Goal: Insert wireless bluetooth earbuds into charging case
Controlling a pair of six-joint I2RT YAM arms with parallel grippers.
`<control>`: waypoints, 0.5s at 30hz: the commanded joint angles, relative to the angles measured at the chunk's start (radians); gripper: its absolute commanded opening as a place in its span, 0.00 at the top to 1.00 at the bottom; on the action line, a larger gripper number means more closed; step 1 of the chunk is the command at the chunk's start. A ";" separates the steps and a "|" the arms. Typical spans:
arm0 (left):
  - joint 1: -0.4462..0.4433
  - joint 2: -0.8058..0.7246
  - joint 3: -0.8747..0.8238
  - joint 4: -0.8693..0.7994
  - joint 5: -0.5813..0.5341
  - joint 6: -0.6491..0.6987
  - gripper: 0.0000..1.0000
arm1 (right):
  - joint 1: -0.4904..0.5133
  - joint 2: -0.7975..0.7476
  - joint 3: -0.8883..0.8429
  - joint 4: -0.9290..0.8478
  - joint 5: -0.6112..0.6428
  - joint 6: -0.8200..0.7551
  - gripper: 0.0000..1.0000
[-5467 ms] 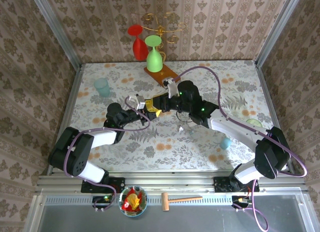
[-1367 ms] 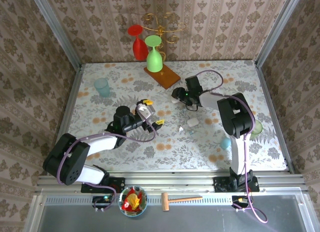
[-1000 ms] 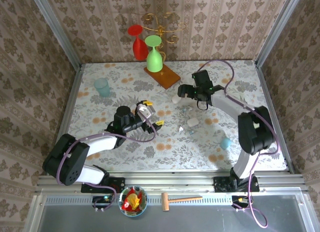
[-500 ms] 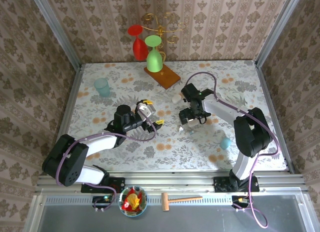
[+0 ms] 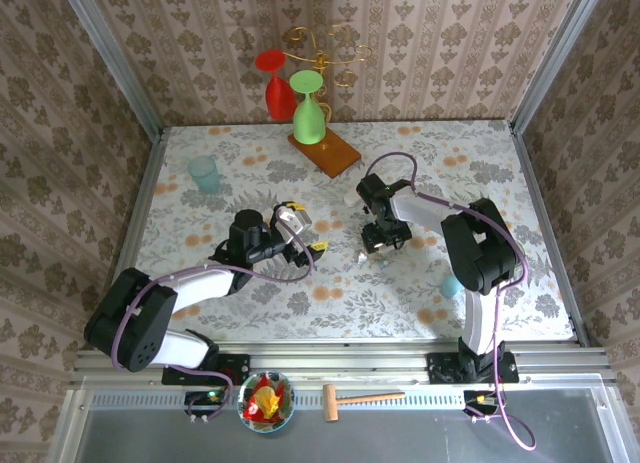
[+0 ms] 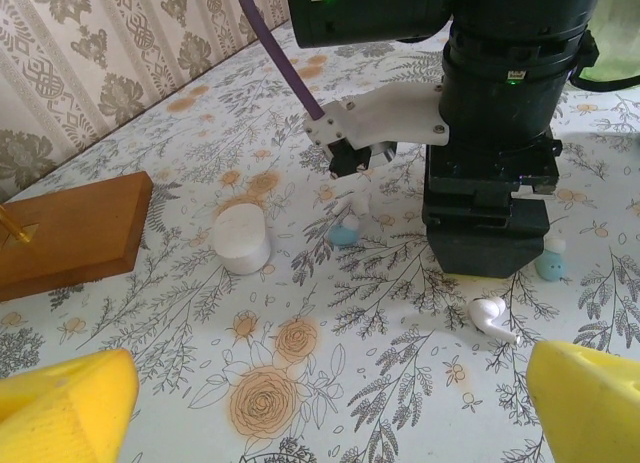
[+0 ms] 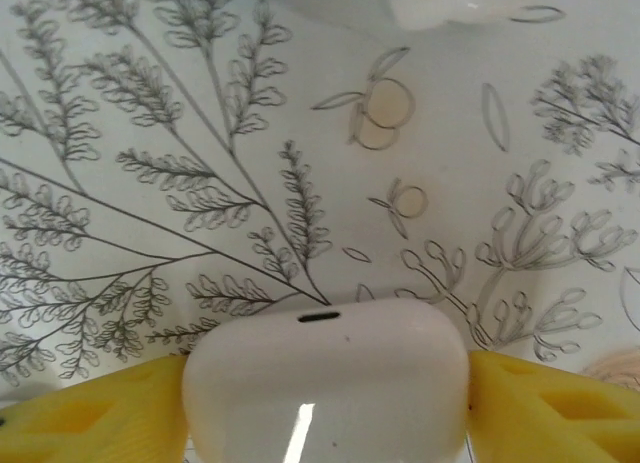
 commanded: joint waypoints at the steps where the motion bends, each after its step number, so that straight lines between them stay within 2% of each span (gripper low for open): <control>1: -0.001 -0.021 0.019 -0.004 -0.010 -0.023 0.00 | -0.005 0.005 0.024 -0.034 0.003 -0.014 0.36; 7: 0.038 -0.037 0.035 -0.032 -0.047 -0.157 0.00 | 0.040 -0.108 -0.035 0.030 0.052 -0.148 0.42; 10: 0.100 -0.058 0.077 -0.139 -0.045 -0.325 0.00 | 0.090 -0.198 -0.098 0.142 0.079 -0.245 0.44; 12: 0.178 -0.068 0.112 -0.239 -0.005 -0.483 0.00 | 0.147 -0.275 -0.173 0.269 0.091 -0.365 0.41; 15: 0.233 -0.086 0.166 -0.405 0.114 -0.603 0.04 | 0.210 -0.352 -0.220 0.376 0.106 -0.457 0.44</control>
